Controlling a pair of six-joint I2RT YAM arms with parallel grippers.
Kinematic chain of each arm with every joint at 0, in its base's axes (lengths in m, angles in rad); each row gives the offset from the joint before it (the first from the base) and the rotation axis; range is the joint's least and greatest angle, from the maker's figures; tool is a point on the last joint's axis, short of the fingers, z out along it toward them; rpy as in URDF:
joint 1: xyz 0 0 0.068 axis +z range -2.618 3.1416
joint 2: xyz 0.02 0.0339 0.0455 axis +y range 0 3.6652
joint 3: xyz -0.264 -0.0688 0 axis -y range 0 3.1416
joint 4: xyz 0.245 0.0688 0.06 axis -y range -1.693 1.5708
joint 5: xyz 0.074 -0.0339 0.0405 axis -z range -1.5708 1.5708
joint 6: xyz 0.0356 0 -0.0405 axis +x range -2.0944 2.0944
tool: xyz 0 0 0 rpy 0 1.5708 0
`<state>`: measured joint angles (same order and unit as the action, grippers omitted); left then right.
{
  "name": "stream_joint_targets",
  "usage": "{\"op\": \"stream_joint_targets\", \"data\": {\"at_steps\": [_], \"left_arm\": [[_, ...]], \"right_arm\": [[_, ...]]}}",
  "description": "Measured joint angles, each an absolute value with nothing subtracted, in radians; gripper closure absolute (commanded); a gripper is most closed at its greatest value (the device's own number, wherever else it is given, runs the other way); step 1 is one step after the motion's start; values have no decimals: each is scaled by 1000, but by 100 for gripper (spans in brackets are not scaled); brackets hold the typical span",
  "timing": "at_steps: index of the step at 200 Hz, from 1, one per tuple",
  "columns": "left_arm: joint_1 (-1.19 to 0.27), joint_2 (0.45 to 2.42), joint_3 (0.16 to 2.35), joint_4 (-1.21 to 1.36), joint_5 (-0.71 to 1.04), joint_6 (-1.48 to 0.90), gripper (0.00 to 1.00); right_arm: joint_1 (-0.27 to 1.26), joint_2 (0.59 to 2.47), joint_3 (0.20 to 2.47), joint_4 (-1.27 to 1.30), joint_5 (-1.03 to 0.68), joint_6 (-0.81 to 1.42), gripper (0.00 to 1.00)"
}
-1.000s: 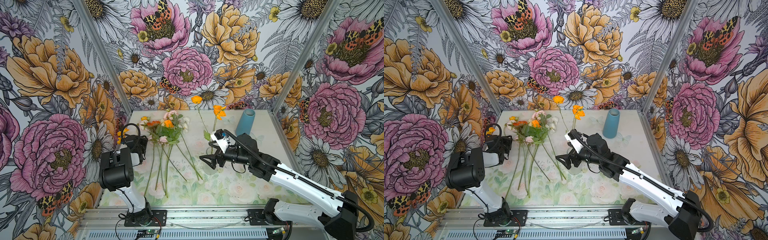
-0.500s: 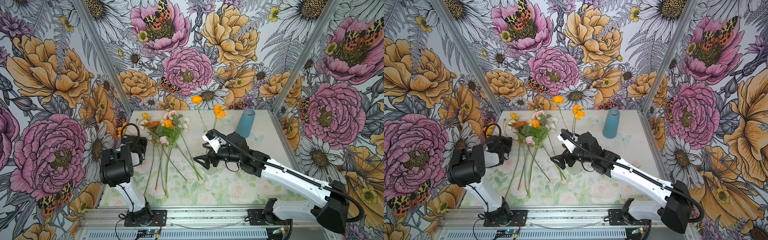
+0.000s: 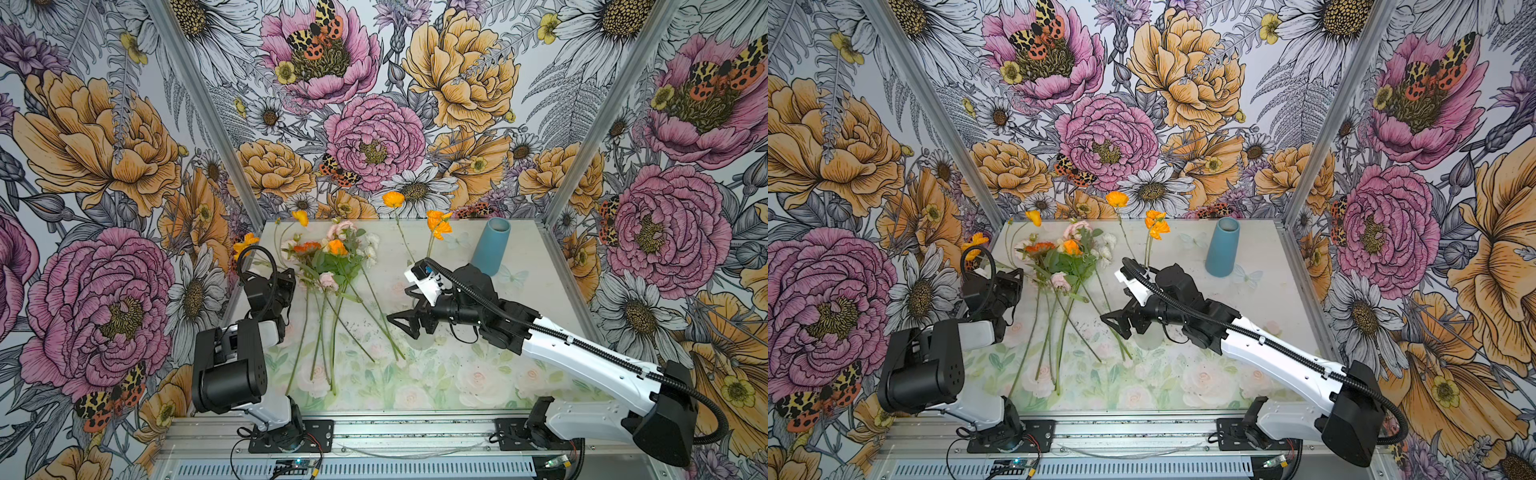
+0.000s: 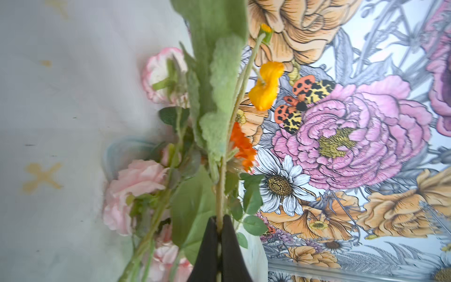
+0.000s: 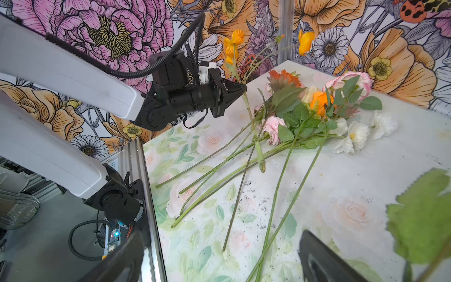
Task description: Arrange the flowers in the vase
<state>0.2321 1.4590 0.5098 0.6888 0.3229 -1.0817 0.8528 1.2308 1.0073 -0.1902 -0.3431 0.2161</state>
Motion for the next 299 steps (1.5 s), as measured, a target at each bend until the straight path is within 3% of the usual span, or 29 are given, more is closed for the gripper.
{"op": "stream_joint_targets", "data": {"at_steps": [33,81,198,249,299], "left_arm": [[97,1156,534,470,278,-920,100],[-103,912,616,334,334,-699,100],[-371,873,692,417,567,-574,100],[-400,915,686,580,569,-622,100],[-424,963,686,618,569,-629,100]], "right_arm": [[852,1215,1011,-190,-336,219,3],[852,1254,1121,-183,-353,216,18],[850,1409,1298,-174,-425,219,37],[850,1422,1313,-164,-452,231,63],[850,1422,1313,-157,-453,227,55]]}}
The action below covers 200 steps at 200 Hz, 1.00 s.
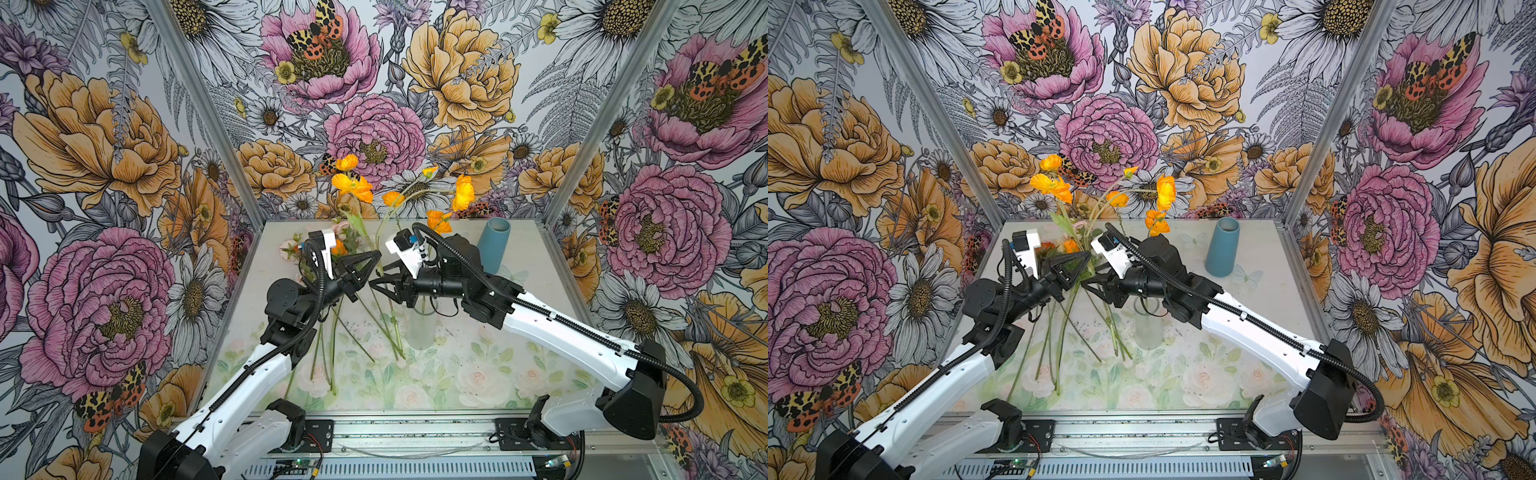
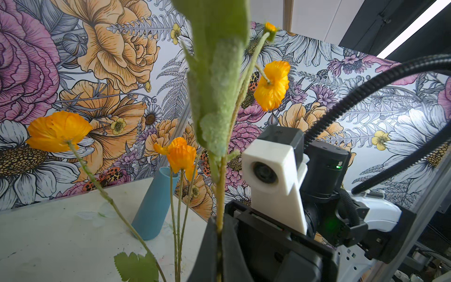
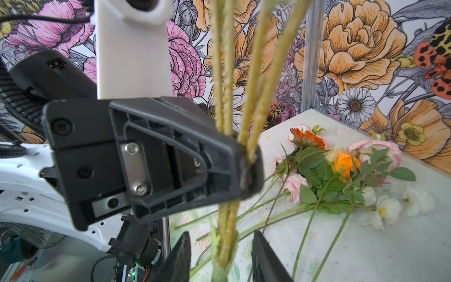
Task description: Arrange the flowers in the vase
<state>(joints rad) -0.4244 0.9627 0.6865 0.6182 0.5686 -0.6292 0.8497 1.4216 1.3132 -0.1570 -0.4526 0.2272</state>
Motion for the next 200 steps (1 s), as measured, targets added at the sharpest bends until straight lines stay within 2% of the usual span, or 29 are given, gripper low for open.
{"op": "stream_joint_targets", "data": {"at_steps": [15,45,63,92,121,134,153,161,172,183,191,200], "left_arm": [[-427,965,686,619,568,-629,100],[-428,963,686,614,568,-623,100],[-428,953,686,591,568,-610,100],[-428,936,686,572,567,-594,100],[-429,933,686,572,565,-591,100],[-431,931,686,572,562,-591,100],[-434,929,686,572,558,-587,100],[-435,929,686,572,555,-583,82],[-435,929,686,572,550,-577,48],[-435,926,686,569,542,-572,20],[-435,921,686,558,536,-569,10],[-435,912,686,539,525,-562,6]], "right_arm": [[850,1419,1313,-156,-447,226,55],[850,1399,1313,-152,-430,222,62],[850,1385,1312,-149,-418,218,70],[850,1377,1312,-143,-412,216,90],[849,1377,1312,-141,-413,223,90],[849,1377,1312,-138,-416,226,100],[849,1377,1312,-137,-420,227,100],[847,1377,1312,-137,-421,227,100],[847,1377,1312,-138,-421,227,100],[845,1377,1312,-138,-416,226,100],[845,1376,1309,-137,-407,226,100],[844,1372,1301,-136,-392,223,100]]}}
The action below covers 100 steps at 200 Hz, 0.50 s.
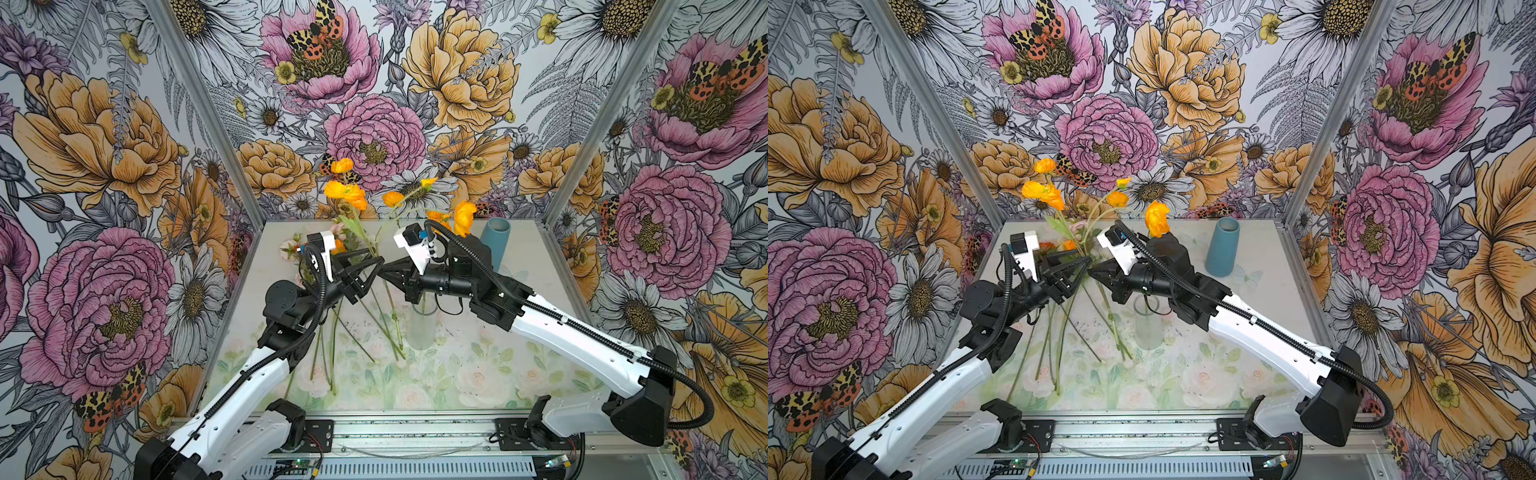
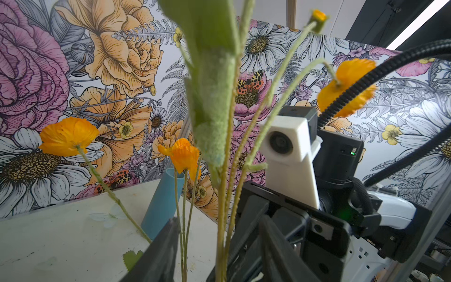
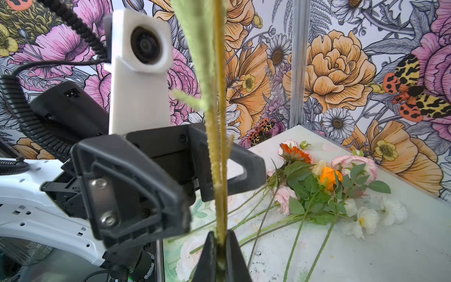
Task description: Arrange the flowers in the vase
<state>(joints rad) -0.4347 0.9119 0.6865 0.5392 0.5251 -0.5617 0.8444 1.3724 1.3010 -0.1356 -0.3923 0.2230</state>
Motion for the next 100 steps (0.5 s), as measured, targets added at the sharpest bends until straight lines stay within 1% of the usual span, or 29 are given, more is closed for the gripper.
{"op": "stream_joint_targets", "data": {"at_steps": [14,40,63,100], "left_arm": [[-434,892,686,492,506,-541,1],[-421,857,685,418,487,-519,1],[-414,828,659,398,485,-516,1],[-414,813,614,362,485,-516,1]], "right_arm": [[835,1357,1274,-138,-359,218,100],[809,1313,1231,-140,-278,201,100],[796,1252,1205,-138,-186,168,100],[796,1153,1179,-101,-87,141,100]]}}
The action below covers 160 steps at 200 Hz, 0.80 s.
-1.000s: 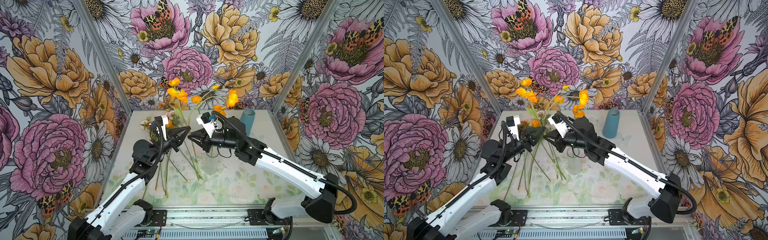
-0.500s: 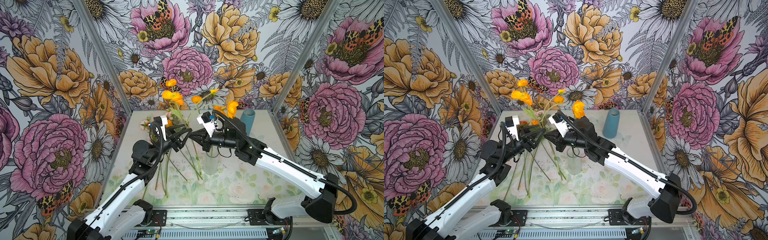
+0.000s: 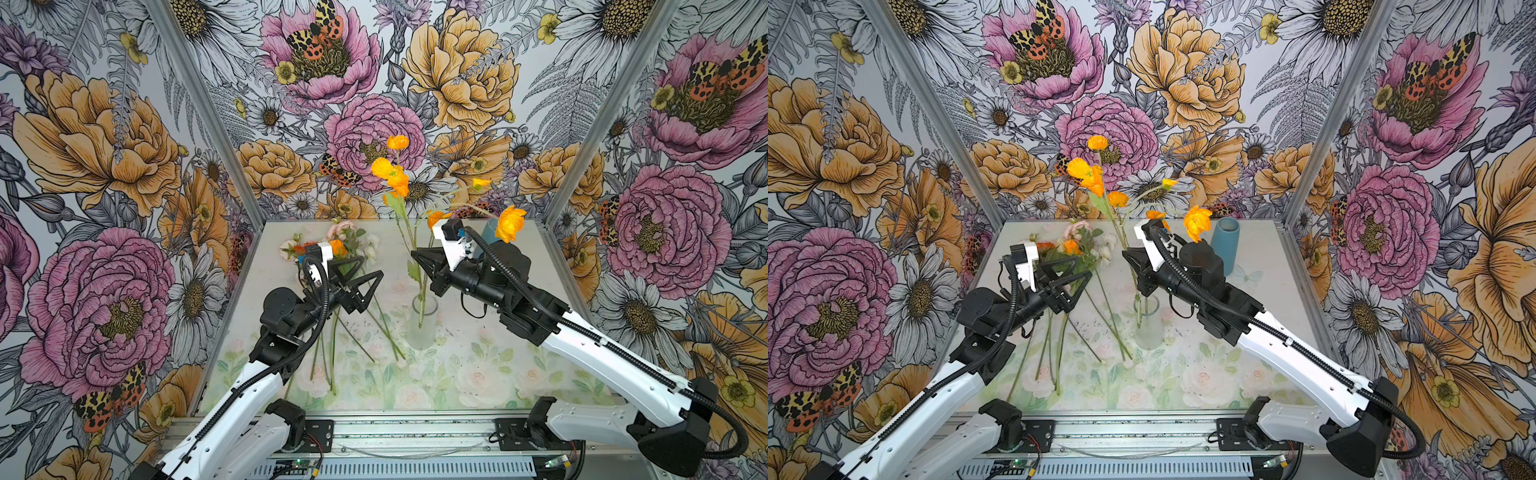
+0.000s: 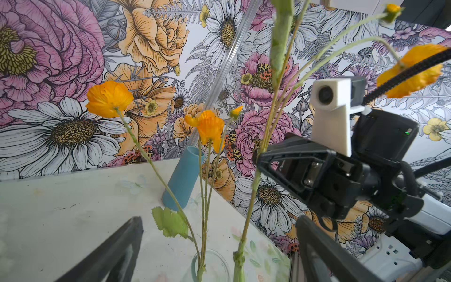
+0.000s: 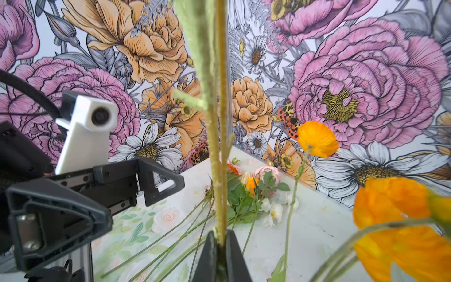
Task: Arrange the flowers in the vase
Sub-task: 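Lower the stems into the vase with the right gripper while the left withdraws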
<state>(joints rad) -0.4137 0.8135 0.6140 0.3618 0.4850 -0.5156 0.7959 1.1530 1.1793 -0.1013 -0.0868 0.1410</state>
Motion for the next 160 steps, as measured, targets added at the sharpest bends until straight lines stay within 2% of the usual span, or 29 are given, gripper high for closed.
{"op": "stream_joint_targets", "data": {"at_steps": [45,103,160], "left_arm": [[-414,815,594,343,490,-516,1],[-427,873,624,246,595,-516,1],[-562,923,704,-2,572,-455,1]], "right_arm": [[772,1055,1063,14,46,129,100],[766,1063,1003,123,133,112,100],[766,1072,957,179,146,113,100]]}}
